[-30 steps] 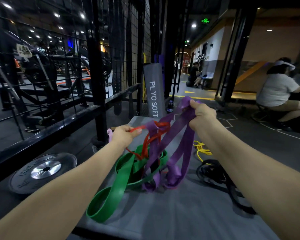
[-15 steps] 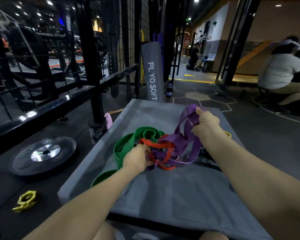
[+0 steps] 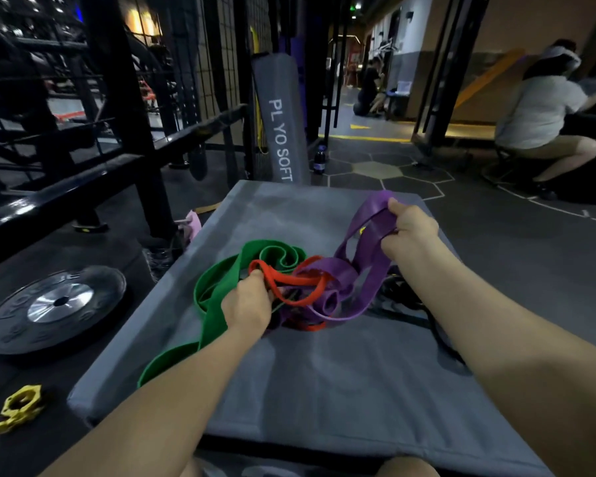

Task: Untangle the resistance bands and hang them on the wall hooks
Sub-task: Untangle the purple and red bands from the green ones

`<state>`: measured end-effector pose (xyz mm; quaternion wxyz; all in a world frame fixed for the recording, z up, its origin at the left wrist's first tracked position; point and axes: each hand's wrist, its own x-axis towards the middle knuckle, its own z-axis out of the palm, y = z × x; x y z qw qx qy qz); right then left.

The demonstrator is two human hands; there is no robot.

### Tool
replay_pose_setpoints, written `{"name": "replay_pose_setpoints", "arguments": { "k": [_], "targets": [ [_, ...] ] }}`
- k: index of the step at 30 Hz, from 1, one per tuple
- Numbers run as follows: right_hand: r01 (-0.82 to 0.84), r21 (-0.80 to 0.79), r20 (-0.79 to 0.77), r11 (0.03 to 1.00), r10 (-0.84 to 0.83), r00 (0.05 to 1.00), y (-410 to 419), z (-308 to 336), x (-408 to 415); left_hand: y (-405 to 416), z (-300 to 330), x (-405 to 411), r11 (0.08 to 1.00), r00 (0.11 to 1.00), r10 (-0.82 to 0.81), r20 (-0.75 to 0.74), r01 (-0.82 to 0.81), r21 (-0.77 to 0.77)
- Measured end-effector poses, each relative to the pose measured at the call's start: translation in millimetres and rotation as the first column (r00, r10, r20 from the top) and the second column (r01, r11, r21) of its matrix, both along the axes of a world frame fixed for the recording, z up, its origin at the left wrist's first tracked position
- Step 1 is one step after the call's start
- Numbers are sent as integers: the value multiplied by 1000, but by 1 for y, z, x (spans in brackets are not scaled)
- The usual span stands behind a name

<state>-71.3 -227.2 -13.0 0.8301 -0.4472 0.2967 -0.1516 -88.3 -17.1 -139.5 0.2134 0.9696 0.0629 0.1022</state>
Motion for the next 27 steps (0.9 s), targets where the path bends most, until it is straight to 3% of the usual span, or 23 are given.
{"name": "replay_pose_setpoints", "arguments": {
  "k": [4,11,17,20,23,25,27],
  "targets": [
    [0,1,-1,1000,0,1000,0,-1,5,2,-10,-1,985,994,-107,7,105,139],
    [13,-37,46,999,-11,999,-17,-15,14,-4,9,4,963,995,-96,26,86,256],
    [-142,-324,-15,935,145,989,-6,-30,10,10,83,16,981,986,-156,-64,162,106],
    [-181,-387,-18,904,188,982,0,-28,6,17,124,22,987,988,-113,-102,99,-129],
    [-266,-369,-20,891,278,960,9,-18,-3,29,157,26,937,998,-54,-32,39,-347],
    [-361,-402,-72,842,364,929,15,-13,-11,37,170,21,939,998,-47,36,56,-340],
    [-450,-461,-139,765,439,888,23,-12,-19,43,180,13,973,992,-30,122,57,-222]
  ]
}}
